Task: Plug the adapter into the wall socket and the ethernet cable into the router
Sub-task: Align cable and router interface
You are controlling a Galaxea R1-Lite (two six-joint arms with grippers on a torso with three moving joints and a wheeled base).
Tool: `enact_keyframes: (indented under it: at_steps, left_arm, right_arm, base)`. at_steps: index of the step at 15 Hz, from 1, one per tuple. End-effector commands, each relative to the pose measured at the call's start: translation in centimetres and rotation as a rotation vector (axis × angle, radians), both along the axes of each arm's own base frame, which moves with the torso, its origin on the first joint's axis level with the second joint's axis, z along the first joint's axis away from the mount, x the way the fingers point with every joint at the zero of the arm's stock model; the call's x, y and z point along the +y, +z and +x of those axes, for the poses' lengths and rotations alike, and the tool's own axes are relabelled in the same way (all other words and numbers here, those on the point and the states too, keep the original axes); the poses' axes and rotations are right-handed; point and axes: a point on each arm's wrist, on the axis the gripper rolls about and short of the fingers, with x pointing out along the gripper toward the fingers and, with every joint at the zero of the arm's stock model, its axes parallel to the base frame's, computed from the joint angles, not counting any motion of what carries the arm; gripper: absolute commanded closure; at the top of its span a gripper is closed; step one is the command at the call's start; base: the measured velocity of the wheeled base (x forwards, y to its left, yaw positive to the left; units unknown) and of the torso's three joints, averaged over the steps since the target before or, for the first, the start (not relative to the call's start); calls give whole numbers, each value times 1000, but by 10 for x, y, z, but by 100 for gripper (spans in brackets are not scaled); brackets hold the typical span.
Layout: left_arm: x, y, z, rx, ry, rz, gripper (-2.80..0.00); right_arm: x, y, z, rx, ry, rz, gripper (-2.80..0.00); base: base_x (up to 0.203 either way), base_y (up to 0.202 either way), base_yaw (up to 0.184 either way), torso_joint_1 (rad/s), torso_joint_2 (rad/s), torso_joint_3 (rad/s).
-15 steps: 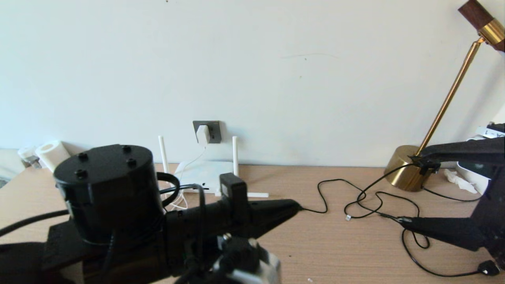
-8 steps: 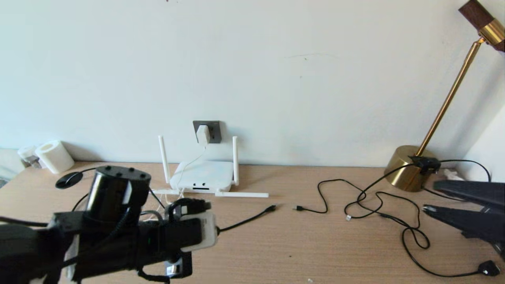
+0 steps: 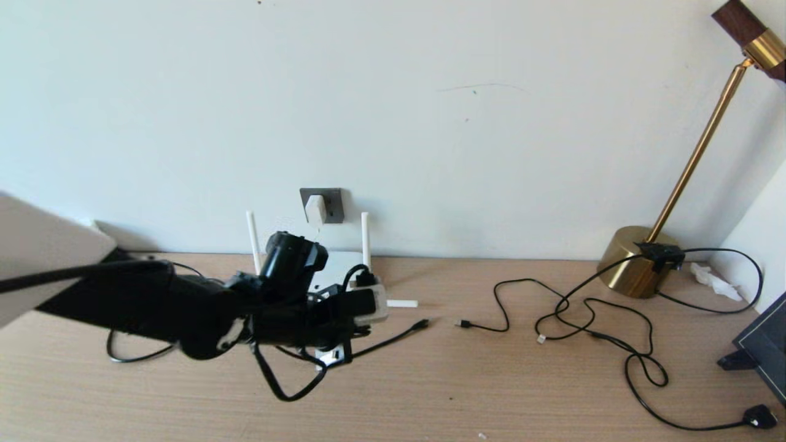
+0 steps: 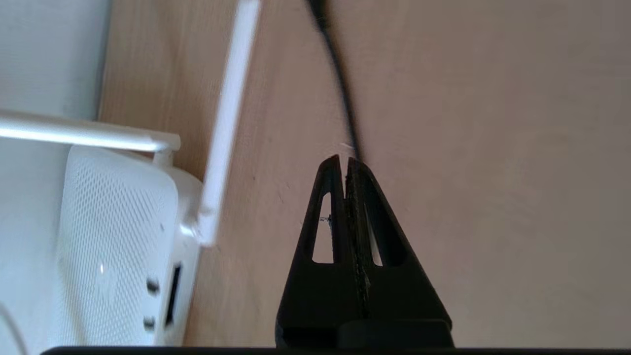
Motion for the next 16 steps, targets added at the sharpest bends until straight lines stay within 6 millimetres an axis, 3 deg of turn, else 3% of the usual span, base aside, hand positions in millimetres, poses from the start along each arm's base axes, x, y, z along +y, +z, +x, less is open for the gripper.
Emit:
enact_keyframes:
  at_steps: [1,4,8,11,16]
  left_arm:
    - [-12,-25,22,55,-5,34,0]
    - [-19,-24,27,142,-16,84,0]
    - [-29,-36,29,183,-43,111,0]
    - [-31,-42,30,219,-71,91,0]
    - [-50,-38,46,170,-78,98,0]
  right_arm:
    - [-3,-20,-9,-35,-54,-101,0]
    - [-1,-62,4,72,-79,-267,0]
    - [1,-113,11,207,-12,-327,0]
    - [2,-114,11,203,33,-331,0]
    - [2,-114,11,195,79,-345,0]
  base:
    - [0,0,0,0,0,0]
    - [0,0,0,0,0,0]
    - [0,0,0,0,0,0]
    - [0,0,0,0,0,0]
    - [0,0,0,0,0,0]
